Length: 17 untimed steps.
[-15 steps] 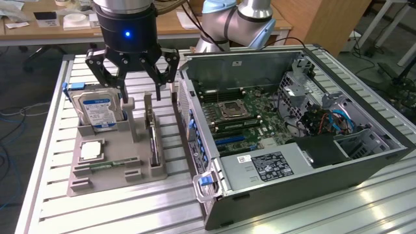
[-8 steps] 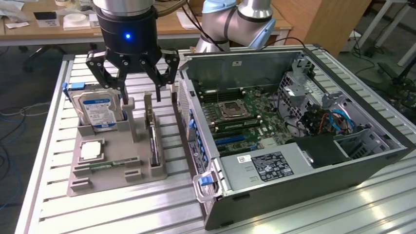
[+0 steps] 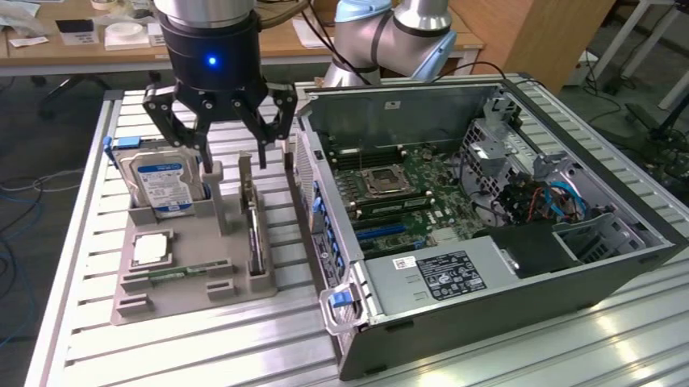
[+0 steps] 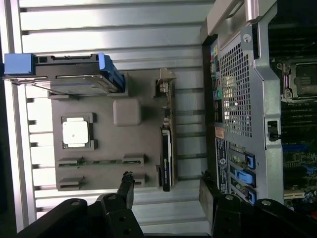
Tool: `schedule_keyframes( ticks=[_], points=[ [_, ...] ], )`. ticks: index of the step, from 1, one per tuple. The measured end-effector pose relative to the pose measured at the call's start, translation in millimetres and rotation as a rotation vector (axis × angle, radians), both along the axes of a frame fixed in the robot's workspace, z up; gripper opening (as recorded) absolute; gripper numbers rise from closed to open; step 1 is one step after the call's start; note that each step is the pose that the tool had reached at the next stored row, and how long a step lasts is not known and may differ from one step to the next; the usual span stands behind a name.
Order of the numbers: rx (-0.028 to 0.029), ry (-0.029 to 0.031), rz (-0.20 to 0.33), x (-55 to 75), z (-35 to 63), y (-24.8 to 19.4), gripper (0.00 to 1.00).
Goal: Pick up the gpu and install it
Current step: 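Pick up the gpu and move the gpu toward the slot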
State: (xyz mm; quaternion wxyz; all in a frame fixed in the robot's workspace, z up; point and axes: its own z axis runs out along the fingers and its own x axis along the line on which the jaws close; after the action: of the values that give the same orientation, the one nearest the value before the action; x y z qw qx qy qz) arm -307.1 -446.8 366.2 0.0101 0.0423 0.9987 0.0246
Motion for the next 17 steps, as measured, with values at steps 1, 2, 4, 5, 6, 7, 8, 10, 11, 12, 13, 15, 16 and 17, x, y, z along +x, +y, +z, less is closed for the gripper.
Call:
schedule_keyframes(
  ticks=[1, 2, 4, 5, 6, 7, 8, 10, 11, 12, 13, 15, 16, 17],
  points=[
    [-0.0001, 0.0001, 0.0, 0.0, -0.8, 0.0, 0.65],
    [-0.0002, 0.0002, 0.0, 0.0, -1.7, 0.0, 0.65],
    [-0.0001, 0.0001, 0.0, 0.0, -4.1, 0.0, 0.65],
    [-0.0002, 0.0002, 0.0, 0.0, -5.3, 0.0, 0.65],
    [-0.0002, 0.0002, 0.0, 0.0, -6.5, 0.0, 0.65],
    [-0.0003, 0.0002, 0.0, 0.0, -7.6, 0.0, 0.65],
    [-0.0001, 0.0001, 0.0, 0.0, -8.8, 0.0, 0.65],
    [-0.0001, 0.0001, 0.0, 0.0, -10.9, 0.0, 0.65],
    [-0.0002, 0.0002, 0.0, 0.0, -11.9, 0.0, 0.65],
    [-0.0002, 0.0002, 0.0, 0.0, -12.9, 0.0, 0.65],
    [-0.0002, 0.0002, 0.0, 0.0, -13.9, 0.0, 0.65],
    [-0.0003, 0.0003, 0.0, 0.0, -14.8, 0.0, 0.65],
    [-0.0003, 0.0004, 0.0, 0.0, -14.8, 0.0, 0.65],
    [-0.0004, 0.0004, 0.0, 0.0, -14.9, 0.0, 0.65]
  ],
)
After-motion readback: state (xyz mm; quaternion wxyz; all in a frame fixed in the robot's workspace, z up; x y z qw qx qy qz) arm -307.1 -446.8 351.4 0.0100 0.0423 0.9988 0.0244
